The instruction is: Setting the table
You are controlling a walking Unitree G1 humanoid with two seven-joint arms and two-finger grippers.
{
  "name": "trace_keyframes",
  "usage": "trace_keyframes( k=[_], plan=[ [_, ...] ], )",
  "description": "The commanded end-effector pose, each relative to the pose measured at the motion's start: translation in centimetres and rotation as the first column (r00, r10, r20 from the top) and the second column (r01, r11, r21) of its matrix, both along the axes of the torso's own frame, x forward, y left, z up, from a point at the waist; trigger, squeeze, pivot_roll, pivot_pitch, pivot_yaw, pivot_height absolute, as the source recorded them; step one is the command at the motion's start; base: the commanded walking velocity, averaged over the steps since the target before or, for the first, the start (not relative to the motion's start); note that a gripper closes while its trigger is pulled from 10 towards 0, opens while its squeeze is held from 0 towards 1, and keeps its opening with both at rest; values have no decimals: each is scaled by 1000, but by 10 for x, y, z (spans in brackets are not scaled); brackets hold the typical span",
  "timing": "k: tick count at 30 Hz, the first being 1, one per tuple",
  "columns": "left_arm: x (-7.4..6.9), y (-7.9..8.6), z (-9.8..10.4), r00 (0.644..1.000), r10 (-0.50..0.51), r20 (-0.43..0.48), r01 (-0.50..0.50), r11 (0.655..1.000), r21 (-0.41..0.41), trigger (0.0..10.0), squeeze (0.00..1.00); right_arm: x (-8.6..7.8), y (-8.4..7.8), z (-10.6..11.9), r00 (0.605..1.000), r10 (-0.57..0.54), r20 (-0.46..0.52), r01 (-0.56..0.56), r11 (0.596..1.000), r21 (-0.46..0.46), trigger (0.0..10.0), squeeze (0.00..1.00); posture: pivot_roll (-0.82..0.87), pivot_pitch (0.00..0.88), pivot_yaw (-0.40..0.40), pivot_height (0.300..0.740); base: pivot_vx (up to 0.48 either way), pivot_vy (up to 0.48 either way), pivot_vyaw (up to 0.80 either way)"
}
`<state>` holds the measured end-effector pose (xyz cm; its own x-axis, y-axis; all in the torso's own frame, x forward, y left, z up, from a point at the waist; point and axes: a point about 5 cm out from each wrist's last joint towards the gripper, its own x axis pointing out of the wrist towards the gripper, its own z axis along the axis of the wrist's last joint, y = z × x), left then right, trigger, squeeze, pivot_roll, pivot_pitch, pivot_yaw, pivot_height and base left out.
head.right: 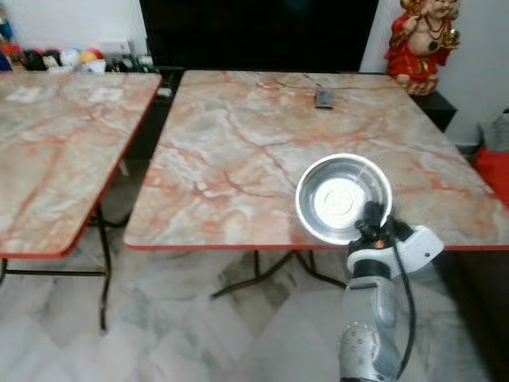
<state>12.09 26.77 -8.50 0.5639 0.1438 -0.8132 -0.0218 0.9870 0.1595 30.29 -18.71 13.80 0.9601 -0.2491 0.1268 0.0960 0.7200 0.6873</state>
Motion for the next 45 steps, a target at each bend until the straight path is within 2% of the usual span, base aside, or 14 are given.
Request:
trace_keyframes(
  k=[1,12,31,35,38,41,44,45],
  plan=[
    [-9,3,-2,999,-4,-40,4,1000,15,10000,0,0,-1,3,1000,-11,10,11,1000,8,10000,0,-19,95,-1,740,0,0,0],
    [-9,3,-2,999,13,-33,-13,1000,5,10000,0,0,1,2,1000,-9,6,9,1000,13,10000,0,-17,97,0,740,0,0,0],
    [-9,3,-2,999,10,-32,-10,1000,5,10000,0,2,1,2,1000,-26,-5,26,1000,-2,10000,0,-19,97,4,740,332,0,0],
    [-9,3,-2,999,8,-31,-8,1000,-1,10000,0,1,-1,3,998,-54,-7,54,998,-31,10000,0,-20,97,4,740,182,0,0],
    [-9,3,-2,1000,9,-27,-9,1000,0,10000,0,-4,-9,4,990,-137,-36,136,990,-32,10000,0,-19,97,3,740,0,0,0],
    [-9,3,-2,1000,5,-28,-5,1000,5,10000,0,-7,-12,5,985,-162,-54,159,985,-61,10000,0,-19,96,1,740,0,0,0],
    [-9,4,-2,1000,5,-27,-4,1000,6,10000,0,-18,-16,10,971,-221,-86,217,975,-50,10000,0,-24,97,3,740,0,0,0],
    [-9,4,-2,1000,1,-28,-1,1000,5,10000,0,-25,-21,13,946,-293,-135,279,954,-114,10000,0,-28,98,5,740,0,0,0]
  ],
)
